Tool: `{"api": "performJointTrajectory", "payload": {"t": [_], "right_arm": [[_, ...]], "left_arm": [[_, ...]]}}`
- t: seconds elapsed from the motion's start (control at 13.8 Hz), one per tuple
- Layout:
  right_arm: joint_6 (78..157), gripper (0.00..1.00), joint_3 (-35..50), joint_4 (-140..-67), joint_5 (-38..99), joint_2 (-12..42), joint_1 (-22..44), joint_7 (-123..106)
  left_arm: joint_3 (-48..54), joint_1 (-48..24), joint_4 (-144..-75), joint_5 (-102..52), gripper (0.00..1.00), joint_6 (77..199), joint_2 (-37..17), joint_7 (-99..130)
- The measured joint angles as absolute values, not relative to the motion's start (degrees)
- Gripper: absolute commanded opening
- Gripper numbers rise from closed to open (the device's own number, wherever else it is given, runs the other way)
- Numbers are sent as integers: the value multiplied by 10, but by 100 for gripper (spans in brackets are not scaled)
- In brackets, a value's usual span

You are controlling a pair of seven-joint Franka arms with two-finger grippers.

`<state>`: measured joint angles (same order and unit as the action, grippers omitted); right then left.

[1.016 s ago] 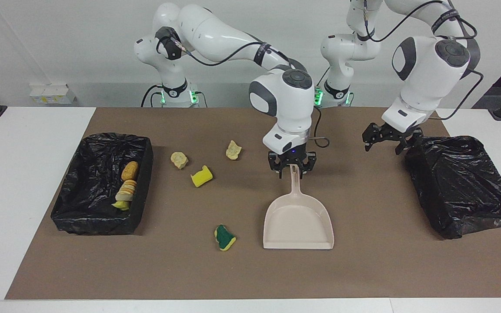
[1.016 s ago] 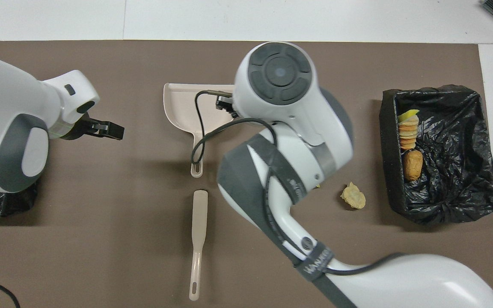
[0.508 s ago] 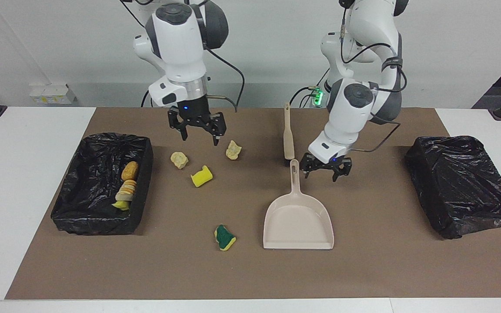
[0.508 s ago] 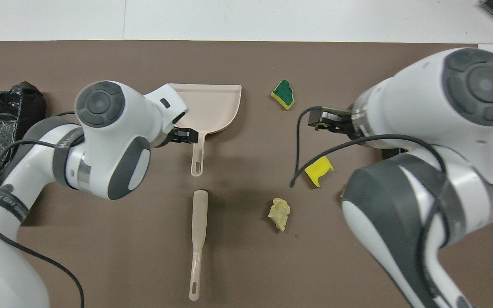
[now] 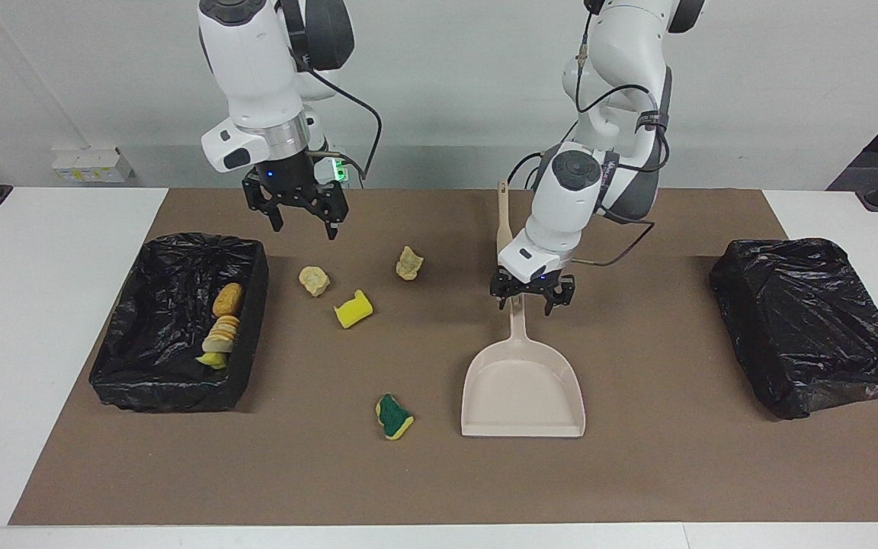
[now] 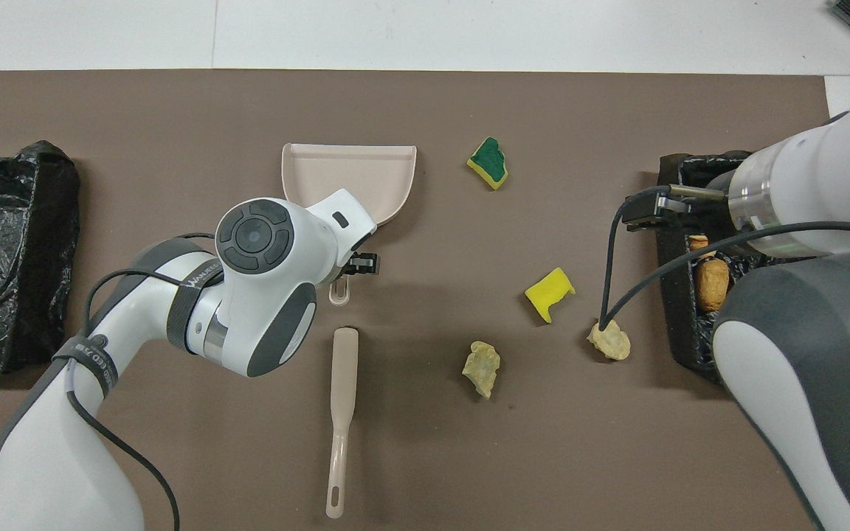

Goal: Sweep and dump trash in bin

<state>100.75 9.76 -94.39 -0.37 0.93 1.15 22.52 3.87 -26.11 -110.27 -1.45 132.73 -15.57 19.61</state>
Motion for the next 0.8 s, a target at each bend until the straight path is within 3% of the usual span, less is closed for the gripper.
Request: {"api": "performJointTrajectory", "payload": {"t": [0.15, 0.22, 0.8], "right_arm": [[1002, 100, 97, -942, -4, 9, -9, 197], [999, 100, 97, -942, -4, 9, -14, 193], [991, 100, 97, -942, -4, 9, -18, 193]], "left_arm": [[39, -261, -1105, -15, 4, 1327, -156, 196], [39, -261, -1106, -15, 0, 1328, -156, 196], [27, -237, -1081, -12, 0, 1287, -152, 170]]}}
